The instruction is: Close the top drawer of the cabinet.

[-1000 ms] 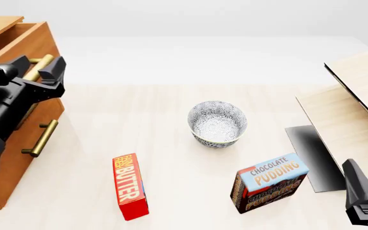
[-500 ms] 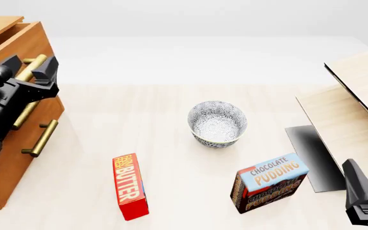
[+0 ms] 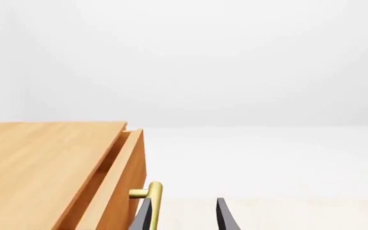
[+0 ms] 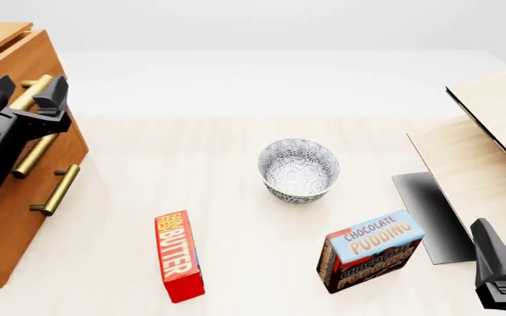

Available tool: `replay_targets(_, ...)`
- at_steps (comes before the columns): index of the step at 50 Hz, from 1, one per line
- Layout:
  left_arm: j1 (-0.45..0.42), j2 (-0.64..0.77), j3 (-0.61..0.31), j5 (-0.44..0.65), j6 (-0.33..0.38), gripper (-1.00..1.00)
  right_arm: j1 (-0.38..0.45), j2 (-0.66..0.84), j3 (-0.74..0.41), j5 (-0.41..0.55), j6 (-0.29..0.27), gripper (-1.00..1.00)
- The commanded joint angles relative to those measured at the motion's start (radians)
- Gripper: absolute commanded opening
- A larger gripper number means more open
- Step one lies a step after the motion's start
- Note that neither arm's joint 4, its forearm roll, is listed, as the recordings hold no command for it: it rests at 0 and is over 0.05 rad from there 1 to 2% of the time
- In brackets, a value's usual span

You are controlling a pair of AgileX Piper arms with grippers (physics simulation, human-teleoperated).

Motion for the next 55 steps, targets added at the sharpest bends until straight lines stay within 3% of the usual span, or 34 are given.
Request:
replay_targets(1,-0.013,0.103,0.038,0.023,-0.008,1.00,0.000,0.000,0.000,0.000,0.000,1.00)
replay_targets(55,0.072,0.117,0.056,-0.002,-0.003,1.00,0.000,0.000,0.000,0.000,0.000,1.00)
